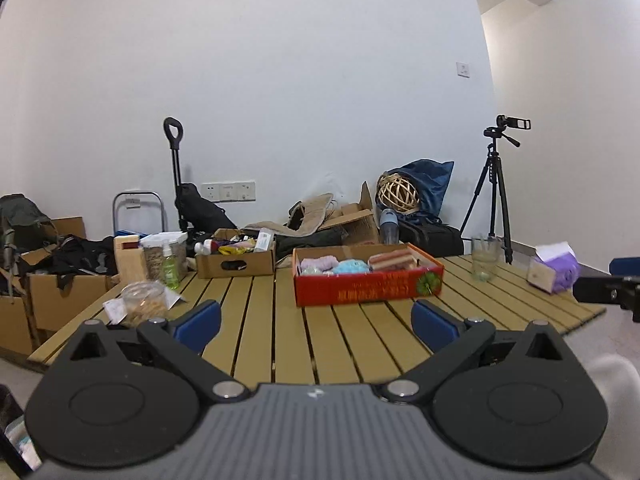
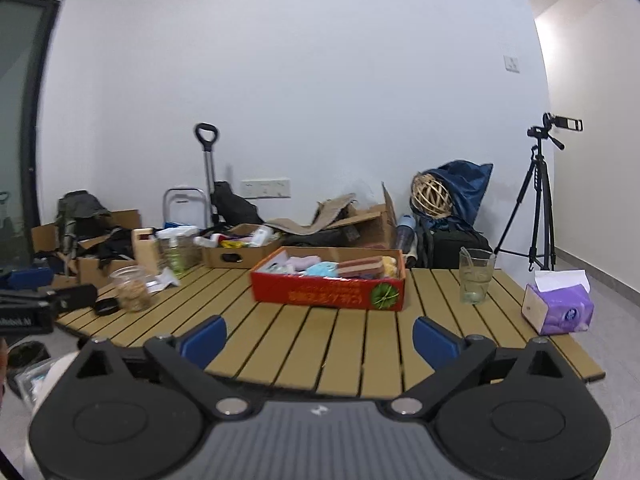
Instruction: Organize soft objects
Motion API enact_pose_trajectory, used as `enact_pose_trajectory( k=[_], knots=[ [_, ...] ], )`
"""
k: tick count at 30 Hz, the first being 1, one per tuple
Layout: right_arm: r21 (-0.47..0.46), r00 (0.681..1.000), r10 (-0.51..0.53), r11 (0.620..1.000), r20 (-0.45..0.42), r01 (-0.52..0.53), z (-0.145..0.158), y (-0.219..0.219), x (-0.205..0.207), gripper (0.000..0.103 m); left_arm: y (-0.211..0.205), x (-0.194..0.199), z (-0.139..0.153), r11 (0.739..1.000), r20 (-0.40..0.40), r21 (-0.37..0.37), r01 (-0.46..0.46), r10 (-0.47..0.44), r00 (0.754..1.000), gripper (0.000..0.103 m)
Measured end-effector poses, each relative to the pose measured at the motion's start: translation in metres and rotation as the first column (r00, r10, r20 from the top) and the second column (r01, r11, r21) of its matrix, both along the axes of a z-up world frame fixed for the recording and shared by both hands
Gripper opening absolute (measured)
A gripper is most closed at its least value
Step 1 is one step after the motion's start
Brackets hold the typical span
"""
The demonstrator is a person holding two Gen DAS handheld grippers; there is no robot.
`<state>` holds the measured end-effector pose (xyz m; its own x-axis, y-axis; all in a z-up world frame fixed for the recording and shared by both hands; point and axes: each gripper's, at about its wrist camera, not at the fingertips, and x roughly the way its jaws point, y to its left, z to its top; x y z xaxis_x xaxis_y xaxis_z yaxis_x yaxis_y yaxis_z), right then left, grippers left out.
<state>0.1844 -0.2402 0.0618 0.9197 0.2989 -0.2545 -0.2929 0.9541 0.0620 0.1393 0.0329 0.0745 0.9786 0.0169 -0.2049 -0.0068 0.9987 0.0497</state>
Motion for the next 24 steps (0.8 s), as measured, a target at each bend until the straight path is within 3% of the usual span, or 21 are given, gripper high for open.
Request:
enact_pose_trajectory(
  k=[6,13,16,24],
  knots=[
    [0.014,1.000,0.005,1.000,0.015,-0.005,-0.024,0.005,-0.073,0.103,0.001,-0.075,-0.027,0.996,-0.026,-0.090,-0.004,0.002,1.000,0.103],
    [0.002,0.997,-0.047,0.999,0.061,0.046,-0.061,0.019,-0.138,0.103,-0.009,-0.137,-0.052,0.996,-0.018,-0.083,0.013,-0.014,1.000,0.103],
    [0.016,0.996,-0.038,0.999,0.078,0.037,-0.073,0.022,-0.158,0.103,-0.015,-0.150,-0.060,0.996,-0.030,-0.075,0.040,-0.042,0.999,0.103],
    [0.010,0.995,-0.022,1.000,0.101,0.021,-0.082,0.026,-0.185,0.103,-0.019,-0.162,-0.066,0.999,-0.016,-0.039,0.012,-0.013,1.000,0.103]
  ],
)
